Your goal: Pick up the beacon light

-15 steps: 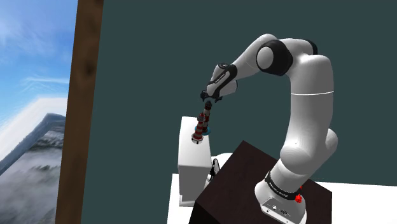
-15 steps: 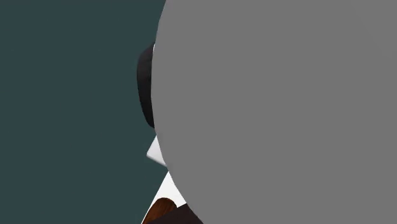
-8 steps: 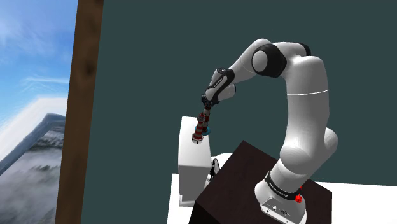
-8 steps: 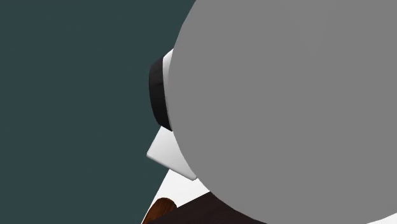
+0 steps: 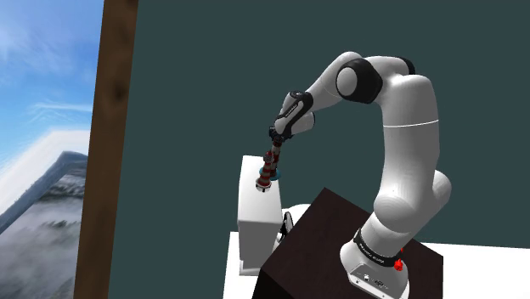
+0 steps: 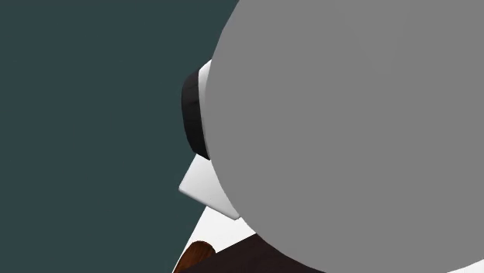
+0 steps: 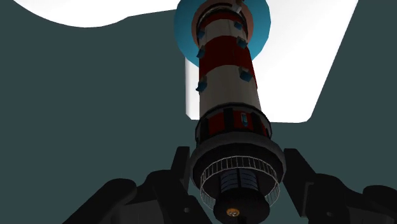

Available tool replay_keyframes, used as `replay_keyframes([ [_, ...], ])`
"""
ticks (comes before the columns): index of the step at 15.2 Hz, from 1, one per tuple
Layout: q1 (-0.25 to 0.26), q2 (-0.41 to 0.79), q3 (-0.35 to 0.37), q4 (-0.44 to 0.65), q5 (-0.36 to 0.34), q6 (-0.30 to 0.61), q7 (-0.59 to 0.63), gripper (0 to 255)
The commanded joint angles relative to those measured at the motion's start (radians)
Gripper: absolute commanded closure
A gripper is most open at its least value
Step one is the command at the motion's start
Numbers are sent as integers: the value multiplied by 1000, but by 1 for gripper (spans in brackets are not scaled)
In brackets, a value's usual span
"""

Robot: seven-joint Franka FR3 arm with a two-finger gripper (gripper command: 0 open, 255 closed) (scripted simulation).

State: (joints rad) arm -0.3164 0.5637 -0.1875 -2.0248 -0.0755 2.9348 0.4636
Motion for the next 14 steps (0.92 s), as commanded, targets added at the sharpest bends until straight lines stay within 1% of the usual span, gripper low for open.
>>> replay_keyframes([
  [1,-1,1,0,1,0,-1,-1,255],
  [14,12,-141,-12,-11,-11,-130,-9,255],
])
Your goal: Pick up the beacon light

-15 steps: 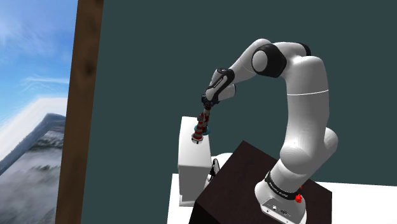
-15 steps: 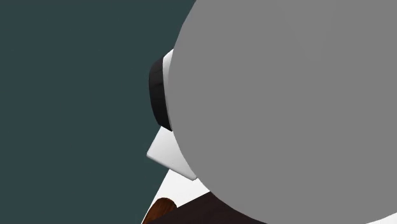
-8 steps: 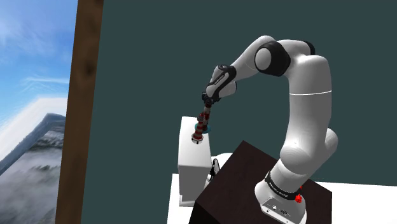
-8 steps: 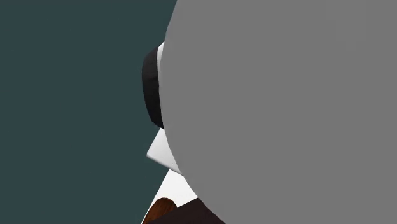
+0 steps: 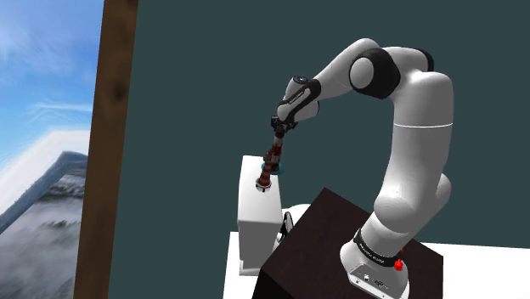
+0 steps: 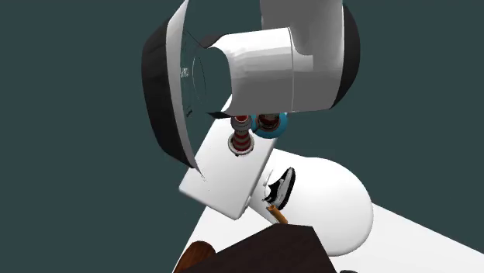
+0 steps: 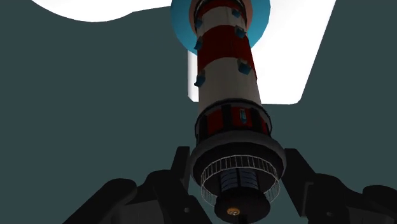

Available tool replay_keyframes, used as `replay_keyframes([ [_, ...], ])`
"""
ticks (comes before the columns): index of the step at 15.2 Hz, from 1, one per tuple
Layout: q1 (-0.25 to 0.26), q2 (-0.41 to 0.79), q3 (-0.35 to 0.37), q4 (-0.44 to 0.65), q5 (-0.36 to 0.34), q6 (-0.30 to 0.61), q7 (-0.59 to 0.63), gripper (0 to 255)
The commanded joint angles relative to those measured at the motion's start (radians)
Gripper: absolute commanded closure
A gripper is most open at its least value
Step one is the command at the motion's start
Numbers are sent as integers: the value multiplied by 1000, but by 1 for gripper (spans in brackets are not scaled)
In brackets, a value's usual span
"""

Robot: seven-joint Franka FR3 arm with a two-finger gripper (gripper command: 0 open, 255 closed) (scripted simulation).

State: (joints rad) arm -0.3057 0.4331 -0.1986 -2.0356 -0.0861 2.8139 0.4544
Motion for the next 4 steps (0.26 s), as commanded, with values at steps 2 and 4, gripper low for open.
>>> replay_keyframes([
  [2,3,-30,-3,2,-3,-30,-2,255],
  [4,3,-31,-3,2,-3,-31,-2,255],
])
